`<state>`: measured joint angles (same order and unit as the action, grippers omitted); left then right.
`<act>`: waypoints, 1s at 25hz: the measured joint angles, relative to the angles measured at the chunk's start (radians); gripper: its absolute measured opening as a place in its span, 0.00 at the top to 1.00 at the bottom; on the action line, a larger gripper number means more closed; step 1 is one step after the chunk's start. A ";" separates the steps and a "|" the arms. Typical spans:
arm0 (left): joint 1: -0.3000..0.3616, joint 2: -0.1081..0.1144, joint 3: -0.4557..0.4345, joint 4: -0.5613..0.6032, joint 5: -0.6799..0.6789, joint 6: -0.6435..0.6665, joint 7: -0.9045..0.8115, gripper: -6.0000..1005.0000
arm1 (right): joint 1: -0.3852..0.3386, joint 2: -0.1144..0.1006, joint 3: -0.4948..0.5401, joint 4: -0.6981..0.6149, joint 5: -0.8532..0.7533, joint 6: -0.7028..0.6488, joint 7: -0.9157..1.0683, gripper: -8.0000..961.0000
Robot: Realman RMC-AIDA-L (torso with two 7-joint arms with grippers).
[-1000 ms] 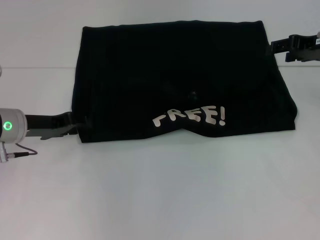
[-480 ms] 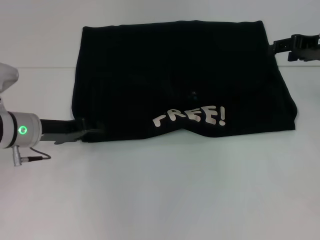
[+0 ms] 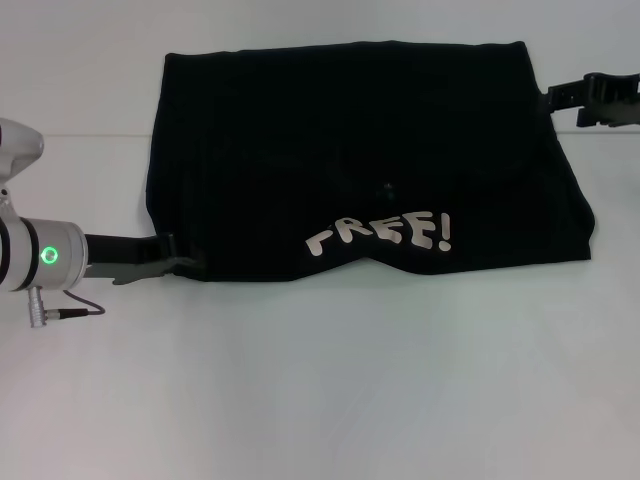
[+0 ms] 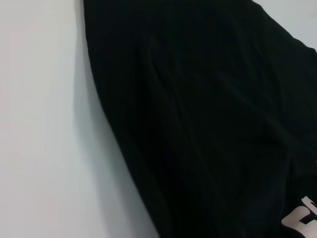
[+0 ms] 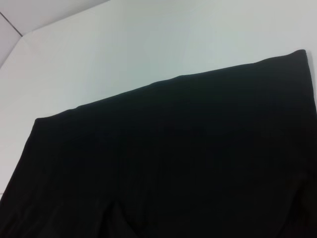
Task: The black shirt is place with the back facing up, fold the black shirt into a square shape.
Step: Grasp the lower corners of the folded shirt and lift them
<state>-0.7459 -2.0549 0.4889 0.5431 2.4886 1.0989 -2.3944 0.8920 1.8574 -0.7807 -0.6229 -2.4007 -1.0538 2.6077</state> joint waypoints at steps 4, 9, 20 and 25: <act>0.000 0.002 0.012 0.001 0.000 0.003 0.000 0.75 | -0.004 -0.003 0.001 0.000 -0.001 -0.017 0.000 0.25; -0.001 0.006 0.012 0.007 0.001 0.024 0.005 0.96 | -0.030 -0.013 -0.001 -0.028 -0.001 -0.103 0.000 0.25; -0.003 0.009 0.004 0.027 -0.008 0.031 -0.001 0.96 | -0.136 -0.026 0.004 -0.075 -0.116 -0.251 0.010 0.25; -0.010 0.009 0.003 0.023 -0.009 0.024 -0.001 0.96 | -0.166 0.006 0.007 -0.075 -0.114 -0.150 -0.032 0.25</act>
<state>-0.7556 -2.0463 0.4922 0.5665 2.4792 1.1230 -2.3957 0.7260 1.8634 -0.7737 -0.6975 -2.5143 -1.2036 2.5754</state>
